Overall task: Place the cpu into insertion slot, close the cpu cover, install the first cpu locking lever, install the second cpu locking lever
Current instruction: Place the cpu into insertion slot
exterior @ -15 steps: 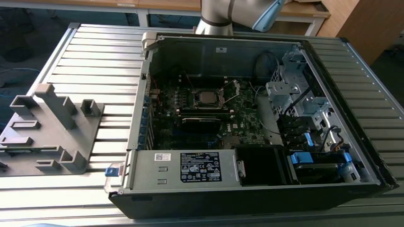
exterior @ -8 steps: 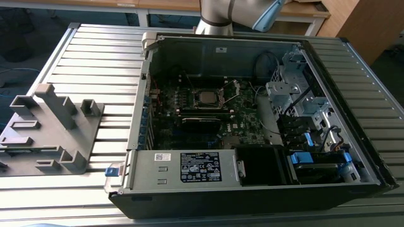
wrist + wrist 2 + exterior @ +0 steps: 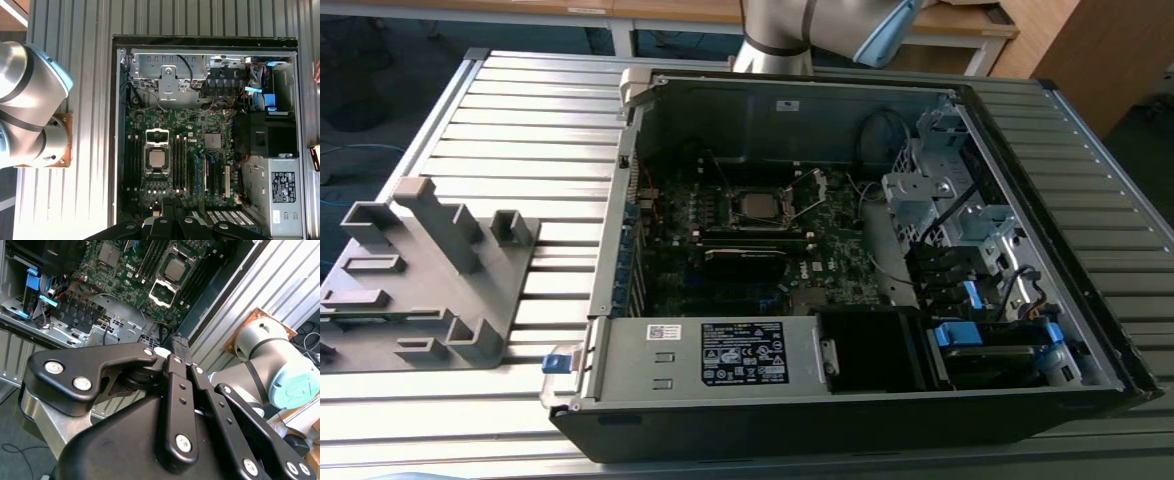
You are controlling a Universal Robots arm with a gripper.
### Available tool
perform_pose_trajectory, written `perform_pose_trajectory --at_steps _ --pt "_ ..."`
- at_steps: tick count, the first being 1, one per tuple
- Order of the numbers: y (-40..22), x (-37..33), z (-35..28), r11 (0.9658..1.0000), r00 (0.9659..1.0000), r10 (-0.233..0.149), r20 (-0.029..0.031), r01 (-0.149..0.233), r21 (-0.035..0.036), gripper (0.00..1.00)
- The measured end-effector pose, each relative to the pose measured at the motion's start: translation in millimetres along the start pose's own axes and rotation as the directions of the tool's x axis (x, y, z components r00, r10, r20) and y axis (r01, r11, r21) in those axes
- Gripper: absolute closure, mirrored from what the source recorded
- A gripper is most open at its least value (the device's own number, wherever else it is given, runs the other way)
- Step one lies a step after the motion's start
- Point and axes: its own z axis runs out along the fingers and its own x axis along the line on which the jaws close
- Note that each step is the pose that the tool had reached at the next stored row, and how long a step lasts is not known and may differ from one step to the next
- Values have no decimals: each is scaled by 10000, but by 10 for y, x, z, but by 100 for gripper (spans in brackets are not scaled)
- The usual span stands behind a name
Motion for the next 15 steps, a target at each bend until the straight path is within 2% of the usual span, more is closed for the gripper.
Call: perform_pose_trajectory --at_steps 13,15 --pt "-13 -16 236 10000 10000 1 2 -1 -1 89" --pt "-14 -16 253 10000 10000 0 13 0 -1 89"
